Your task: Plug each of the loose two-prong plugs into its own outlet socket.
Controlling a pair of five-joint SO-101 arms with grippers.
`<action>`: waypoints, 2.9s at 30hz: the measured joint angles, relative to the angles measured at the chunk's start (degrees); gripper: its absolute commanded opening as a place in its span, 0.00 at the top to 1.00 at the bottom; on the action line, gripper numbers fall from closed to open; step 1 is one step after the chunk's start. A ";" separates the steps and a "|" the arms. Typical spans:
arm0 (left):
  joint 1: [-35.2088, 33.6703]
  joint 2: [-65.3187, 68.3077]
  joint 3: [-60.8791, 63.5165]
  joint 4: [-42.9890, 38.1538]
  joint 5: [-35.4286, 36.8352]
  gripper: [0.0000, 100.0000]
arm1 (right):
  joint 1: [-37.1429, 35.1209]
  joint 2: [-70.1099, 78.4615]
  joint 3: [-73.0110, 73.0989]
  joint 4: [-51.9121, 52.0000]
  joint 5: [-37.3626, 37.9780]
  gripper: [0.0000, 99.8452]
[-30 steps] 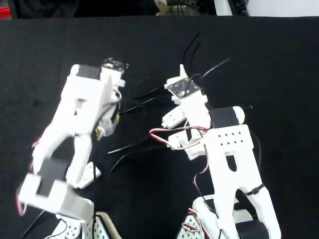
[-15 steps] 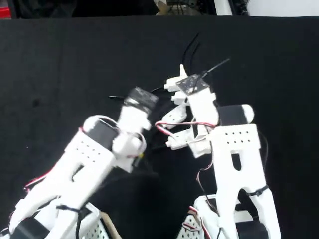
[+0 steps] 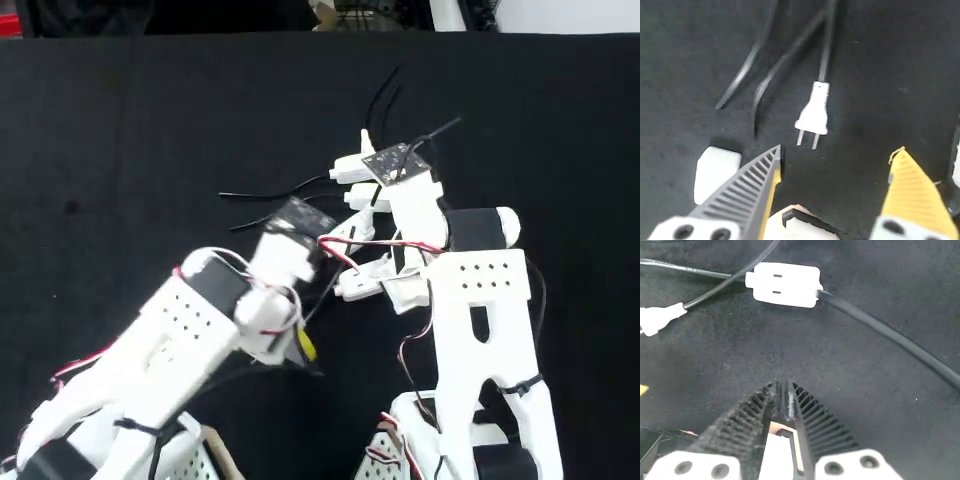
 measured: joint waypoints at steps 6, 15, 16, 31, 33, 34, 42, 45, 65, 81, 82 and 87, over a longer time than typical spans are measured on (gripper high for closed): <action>-15.74 -11.25 -6.24 8.18 -9.14 0.66 | -10.81 0.09 1.67 -4.13 -18.73 0.98; -46.51 -32.18 7.47 5.36 -31.65 0.66 | -24.26 0.18 9.85 -15.74 -38.07 0.75; -48.79 -33.85 11.43 2.81 -33.67 0.66 | -26.37 0.18 11.60 -17.67 -40.09 0.74; -53.71 -54.51 46.42 -13.10 -36.84 0.66 | -36.75 3.34 22.07 -37.45 -58.29 0.77; -53.10 -56.79 47.47 -13.10 -36.22 0.66 | -38.24 6.59 22.07 -37.45 -58.37 0.77; -53.19 -57.76 48.09 -13.10 -36.04 0.66 | -38.51 8.79 21.98 -37.45 -58.37 0.78; -53.36 -66.29 52.04 -12.22 -35.52 0.66 | -39.82 28.13 12.31 -33.32 -62.42 0.78; -53.36 -67.16 52.04 -10.81 -35.52 0.66 | -40.09 31.82 10.73 -32.97 -62.59 0.78; -53.36 -67.52 52.04 -10.29 -37.80 0.66 | -42.81 32.62 8.79 -30.15 -56.53 0.99; -53.36 -67.52 52.13 -10.29 -37.80 0.66 | -34.73 39.03 -11.69 -16.70 -8.44 0.90; -53.36 -67.52 52.22 -10.29 -37.80 0.66 | -35.52 40.18 -11.96 -16.70 -7.12 0.87; -53.36 -67.52 52.22 -10.29 -37.80 0.66 | -36.75 45.10 -14.42 -15.03 -4.84 0.83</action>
